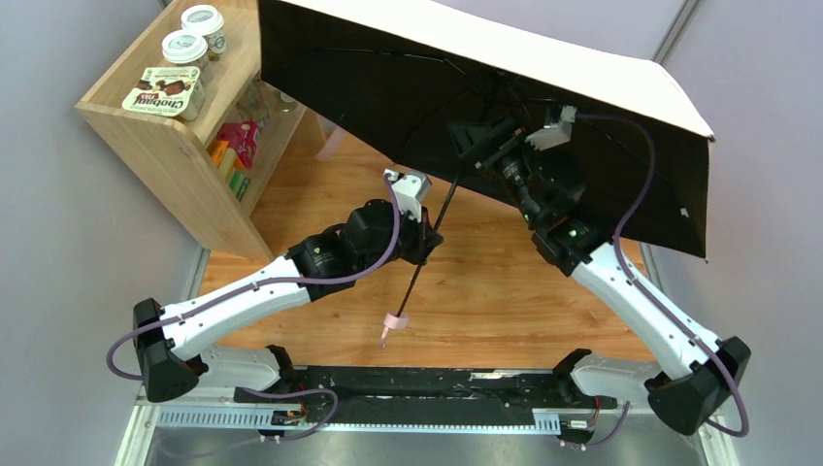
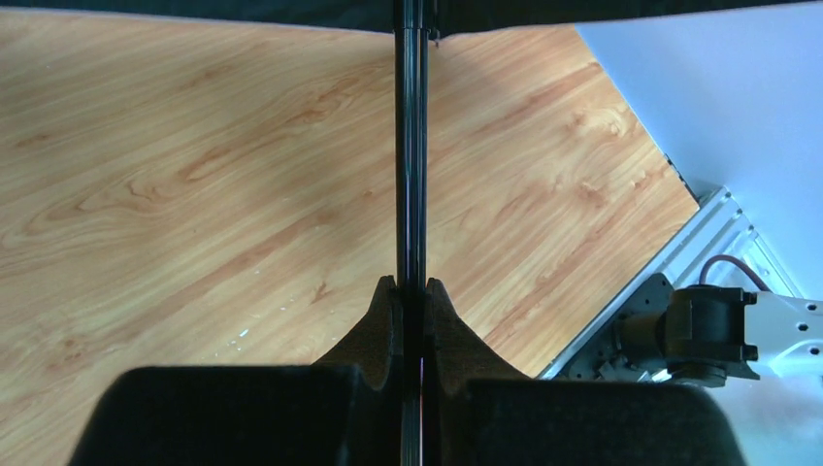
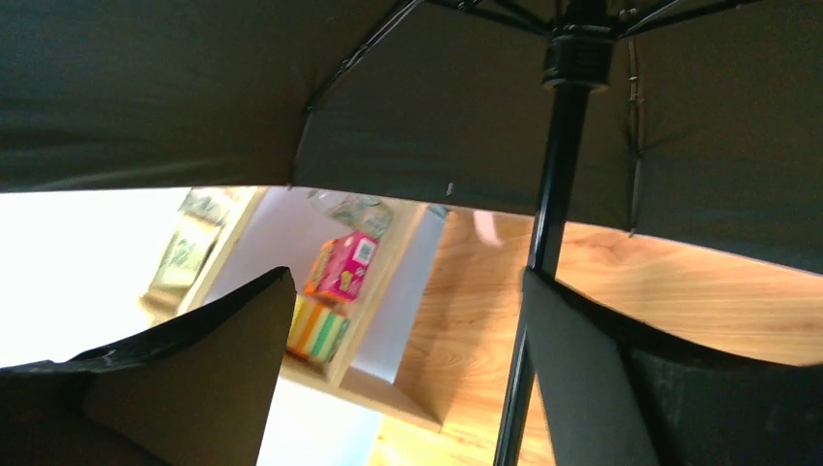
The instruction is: Put away the umbrella
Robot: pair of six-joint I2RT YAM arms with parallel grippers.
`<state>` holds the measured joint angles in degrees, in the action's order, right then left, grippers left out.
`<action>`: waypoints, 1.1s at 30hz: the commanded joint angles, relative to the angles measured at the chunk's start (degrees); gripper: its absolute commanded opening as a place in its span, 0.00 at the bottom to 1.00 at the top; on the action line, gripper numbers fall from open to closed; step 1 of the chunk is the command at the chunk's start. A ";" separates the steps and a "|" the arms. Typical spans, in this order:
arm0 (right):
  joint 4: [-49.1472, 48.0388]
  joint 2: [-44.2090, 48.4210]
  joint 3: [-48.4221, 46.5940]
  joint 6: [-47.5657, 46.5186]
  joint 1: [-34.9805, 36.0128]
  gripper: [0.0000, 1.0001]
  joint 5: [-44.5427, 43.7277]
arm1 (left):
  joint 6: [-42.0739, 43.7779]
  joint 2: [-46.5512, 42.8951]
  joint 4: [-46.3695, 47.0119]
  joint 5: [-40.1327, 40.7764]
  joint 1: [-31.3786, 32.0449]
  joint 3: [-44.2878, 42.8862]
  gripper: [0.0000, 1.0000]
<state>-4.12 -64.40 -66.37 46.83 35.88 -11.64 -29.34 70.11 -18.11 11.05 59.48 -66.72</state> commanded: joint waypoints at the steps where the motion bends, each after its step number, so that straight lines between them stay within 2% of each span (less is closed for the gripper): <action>1: 8.06 -4.67 -9.99 1.76 0.24 0.86 -9.53 | 2.45 -1.55 6.07 2.31 0.55 -2.36 0.00; 3: 8.86 -5.90 -11.50 2.56 0.33 0.82 -12.86 | 2.45 -1.81 5.63 2.75 0.63 -2.19 0.00; 5: 14.98 -7.92 -15.17 4.75 0.33 0.80 -17.34 | 2.36 -2.34 5.72 3.01 0.63 -1.58 0.00; 7: 20.45 -8.90 -18.35 6.16 0.33 0.80 -20.43 | 2.01 -2.87 5.89 3.45 0.63 -1.14 0.00; 11: 22.74 -8.90 -18.62 6.08 0.16 0.82 -25.35 | 2.18 -3.22 5.80 3.36 0.63 -1.22 0.00; 14: 22.14 -9.25 -18.71 5.55 -0.63 0.81 -23.96 | 2.10 -3.31 5.80 2.84 0.63 -1.40 0.00; 15: 21.01 -9.42 -18.54 5.38 -1.16 0.78 -23.00 | 2.01 -3.48 5.80 2.58 0.63 -1.31 0.00; 18: 19.77 -11.18 -20.20 5.38 -2.30 0.61 -22.90 | 2.01 -3.92 5.98 2.49 0.63 -0.87 0.00; 20: 16.53 -12.41 -20.47 4.59 -3.09 0.58 -21.59 | 1.83 -4.62 6.24 2.40 0.72 -0.26 0.00; 24: 15.19 -16.36 -24.15 4.32 -3.97 0.58 -20.80 | 1.75 -4.98 6.51 2.05 0.72 0.27 0.00; 29: 12.66 -19.97 -26.01 7.04 -5.64 0.65 -17.37 | 1.57 -5.15 6.77 1.34 0.72 0.80 0.00; 33: 11.68 -21.46 -26.88 8.98 -5.82 0.63 -18.07 | 1.22 -5.24 7.38 0.91 0.81 1.06 0.00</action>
<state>11.70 -84.55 -90.43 52.97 31.03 -29.39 -30.63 67.72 -16.08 13.61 59.77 -65.49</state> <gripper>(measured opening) 0.641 0.041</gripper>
